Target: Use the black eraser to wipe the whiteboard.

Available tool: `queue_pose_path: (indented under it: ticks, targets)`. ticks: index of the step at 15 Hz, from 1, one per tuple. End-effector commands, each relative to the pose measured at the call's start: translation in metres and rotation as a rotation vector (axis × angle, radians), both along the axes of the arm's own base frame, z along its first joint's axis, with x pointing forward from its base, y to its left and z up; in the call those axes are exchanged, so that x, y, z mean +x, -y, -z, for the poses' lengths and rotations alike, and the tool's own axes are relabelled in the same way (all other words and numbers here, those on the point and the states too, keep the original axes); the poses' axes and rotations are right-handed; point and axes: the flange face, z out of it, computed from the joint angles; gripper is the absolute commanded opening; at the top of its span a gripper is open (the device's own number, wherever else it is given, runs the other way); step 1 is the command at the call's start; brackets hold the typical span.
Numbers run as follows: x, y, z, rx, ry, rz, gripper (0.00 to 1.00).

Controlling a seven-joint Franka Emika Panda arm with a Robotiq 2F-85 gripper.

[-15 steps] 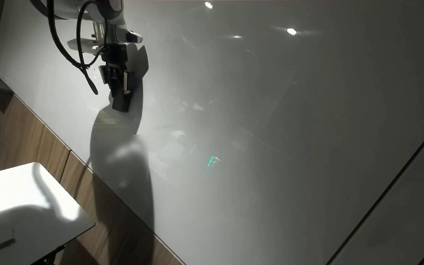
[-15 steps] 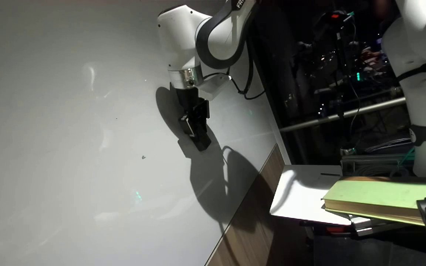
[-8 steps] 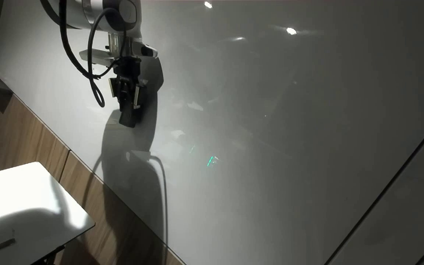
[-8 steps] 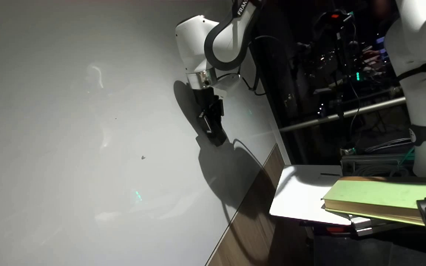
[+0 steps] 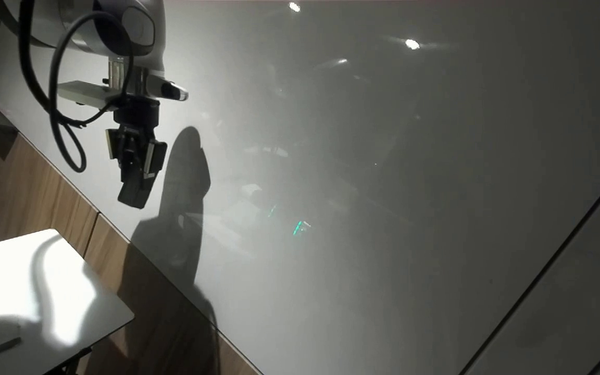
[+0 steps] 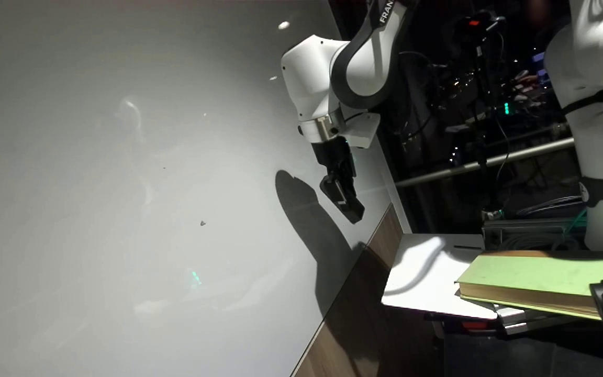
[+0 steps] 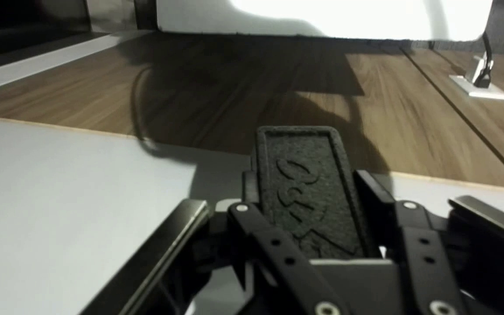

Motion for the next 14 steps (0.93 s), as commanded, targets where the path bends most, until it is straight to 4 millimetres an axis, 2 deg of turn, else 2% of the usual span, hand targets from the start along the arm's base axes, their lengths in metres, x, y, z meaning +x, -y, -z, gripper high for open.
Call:
queue_pose_path:
  ticks: [1, 5, 8, 11, 14]
  targets:
    - [-0.030, 0.006, 0.035, -0.018, -0.085, -0.008, 0.31]
    - [-0.055, 0.012, 0.097, -0.017, -0.241, 0.005, 0.31]
    - [-0.065, 0.017, 0.138, -0.002, -0.320, 0.000, 0.31]
    - [-0.063, 0.014, 0.159, 0.018, -0.346, -0.015, 0.31]
    - [-0.053, 0.012, 0.164, 0.029, -0.360, -0.025, 0.31]
